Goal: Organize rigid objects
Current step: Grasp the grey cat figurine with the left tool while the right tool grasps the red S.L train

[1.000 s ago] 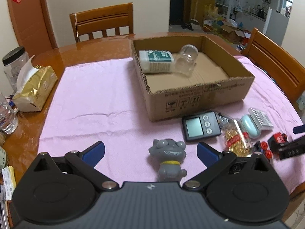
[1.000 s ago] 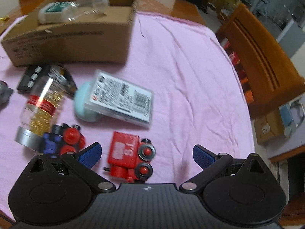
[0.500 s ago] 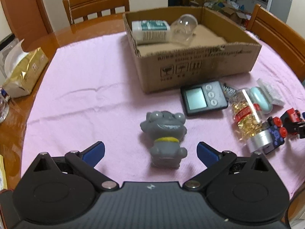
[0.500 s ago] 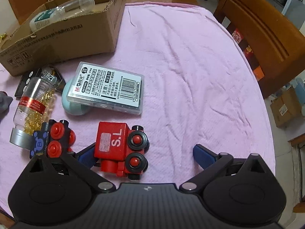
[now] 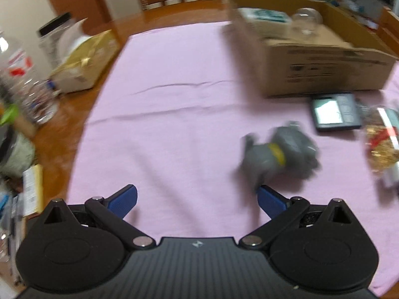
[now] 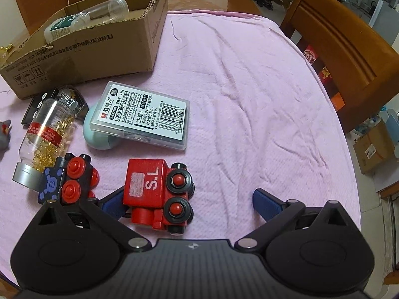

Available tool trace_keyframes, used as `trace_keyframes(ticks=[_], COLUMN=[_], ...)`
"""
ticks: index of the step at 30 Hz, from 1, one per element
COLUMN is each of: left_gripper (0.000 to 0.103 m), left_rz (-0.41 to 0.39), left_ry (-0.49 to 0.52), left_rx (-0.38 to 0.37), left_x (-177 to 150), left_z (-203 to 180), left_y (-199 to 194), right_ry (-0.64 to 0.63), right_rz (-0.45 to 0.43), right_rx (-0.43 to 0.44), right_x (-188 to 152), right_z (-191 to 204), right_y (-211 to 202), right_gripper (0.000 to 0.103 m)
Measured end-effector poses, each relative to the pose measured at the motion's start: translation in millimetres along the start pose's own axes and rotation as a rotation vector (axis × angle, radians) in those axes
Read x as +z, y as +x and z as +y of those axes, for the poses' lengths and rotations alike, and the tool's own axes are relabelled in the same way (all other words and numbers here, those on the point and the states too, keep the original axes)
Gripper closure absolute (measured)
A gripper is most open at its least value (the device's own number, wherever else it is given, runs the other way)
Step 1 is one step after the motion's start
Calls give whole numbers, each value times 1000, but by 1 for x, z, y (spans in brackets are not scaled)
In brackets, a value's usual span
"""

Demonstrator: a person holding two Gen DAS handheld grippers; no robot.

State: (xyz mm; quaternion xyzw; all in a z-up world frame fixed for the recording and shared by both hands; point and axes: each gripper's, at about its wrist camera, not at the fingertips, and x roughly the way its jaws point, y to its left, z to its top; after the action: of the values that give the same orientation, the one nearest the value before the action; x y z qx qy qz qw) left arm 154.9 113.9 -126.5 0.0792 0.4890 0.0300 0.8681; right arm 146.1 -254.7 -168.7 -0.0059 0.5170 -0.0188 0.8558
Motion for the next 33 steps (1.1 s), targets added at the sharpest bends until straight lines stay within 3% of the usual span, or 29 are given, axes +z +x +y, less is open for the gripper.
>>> trace_keyframes(ticks=[2,6,9,21,26,33], left_gripper=[2,2,2,13,26,26], left_rz=[3,3,-8,-9,4,3], left_ry=[-18,7,24,-120,-151,-148], left_rx=[3,-116,-153,-117,-96,-79], left_x=[0,-4,-4,17,23,27], left_z=[3,-13,-34,-59,-61,-62], left_y=[-2,-15,-17,3,12,14], right_ry=[-1,-6,-6,-32,-48,-152], right_rz=[-4,-10,-12,-86,-72,-80], right_rx=[0,2,2,12,17,43], right_x=[0,-1,-1,-15,-13,-14], right_z=[0,1,0,-2,-2,8], right_y=[0,-1,-1,-5,-6,-10], right_gripper=[0,0,0,0,0,3])
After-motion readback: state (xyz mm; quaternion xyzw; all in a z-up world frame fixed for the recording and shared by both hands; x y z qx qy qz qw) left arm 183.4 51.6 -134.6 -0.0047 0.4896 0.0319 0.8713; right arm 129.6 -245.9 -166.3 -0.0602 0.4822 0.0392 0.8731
